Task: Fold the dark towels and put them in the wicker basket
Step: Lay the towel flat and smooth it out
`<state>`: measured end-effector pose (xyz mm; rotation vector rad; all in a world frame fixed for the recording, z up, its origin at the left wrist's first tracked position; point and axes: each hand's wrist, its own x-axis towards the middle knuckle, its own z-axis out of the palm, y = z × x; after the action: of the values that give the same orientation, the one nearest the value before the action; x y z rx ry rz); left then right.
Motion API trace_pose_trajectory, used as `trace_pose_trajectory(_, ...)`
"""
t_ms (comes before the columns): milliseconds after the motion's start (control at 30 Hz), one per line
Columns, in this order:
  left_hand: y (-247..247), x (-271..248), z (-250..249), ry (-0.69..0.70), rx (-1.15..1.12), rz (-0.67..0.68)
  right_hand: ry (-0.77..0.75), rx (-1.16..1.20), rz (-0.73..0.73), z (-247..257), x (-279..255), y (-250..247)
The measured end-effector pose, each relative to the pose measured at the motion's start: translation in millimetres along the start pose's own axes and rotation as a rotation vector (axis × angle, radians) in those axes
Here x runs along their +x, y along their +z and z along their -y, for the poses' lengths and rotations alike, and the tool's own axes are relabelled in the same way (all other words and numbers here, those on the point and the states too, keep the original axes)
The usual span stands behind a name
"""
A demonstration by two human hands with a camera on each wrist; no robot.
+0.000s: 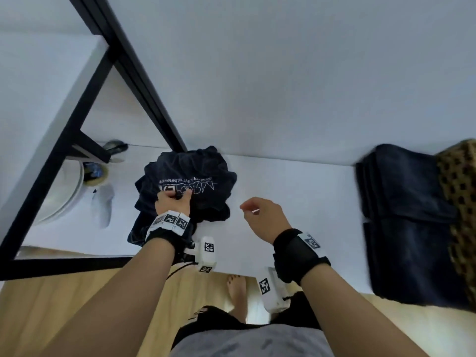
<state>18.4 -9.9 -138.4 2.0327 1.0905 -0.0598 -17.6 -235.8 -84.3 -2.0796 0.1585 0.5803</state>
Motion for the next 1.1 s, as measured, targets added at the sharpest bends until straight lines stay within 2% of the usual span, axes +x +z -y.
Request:
trace_pose_trajectory(67, 2.2, 5.7, -5.4, -0.055, -0.073, 0.107, 0.014, -0.001, 0.006, 5.4, 3.4, 2.0)
trace_pose_trajectory(167, -5.8, 3.4, -19.3, 0.021, -0.168, 0.154, 0.027, 0.009, 0.011, 13.9, 5.9, -0.8)
trace_pose_trajectory(233, -16.3, -10.6, -38.4, 0.090, -0.316, 0.263, 0.023, 0.040, -0.005, 21.2, 6.6, -6.6)
trace_pose_trajectory(400, -54.0, -74.7, -106.5, 0.318, -0.561, 0.459, 0.059, 0.249, -0.057, 49.6, -4.3, -39.2)
trace_pose_trajectory(533, -84.4, -145.2, -160.9, 0.513, -0.680, 0.569, 0.112, 0.486, -0.019, 66.7, -34.6, -85.5)
trace_pose_trajectory(633, -105.6, -188.7, -195.2, 0.839, -0.626, 0.509, 0.017, 0.607, -0.036, 75.9, -57.0, -123.4)
trace_pose_trajectory(700, -115.2, -213.1, -214.7, 0.981, -0.627, 0.492, -0.076, 0.647, -0.057, 84.7, -67.7, -148.7)
trace_pose_trajectory(833, -122.6, -252.2, -244.9, 0.993, -0.743, 0.574, -0.208, 0.718, -0.091, 105.4, -97.3, -191.9)
trace_pose_trajectory(933, -131.2, -275.6, -270.5, 1.052, -0.692, 0.622, -0.358, 0.786, -0.193, 128.2, -123.7, -230.9)
trace_pose_trajectory(1100, -156.5, -297.6, -303.7, 1.165, -0.620, 0.617, -0.584, 0.773, -0.321, 180.4, -176.7, -300.2)
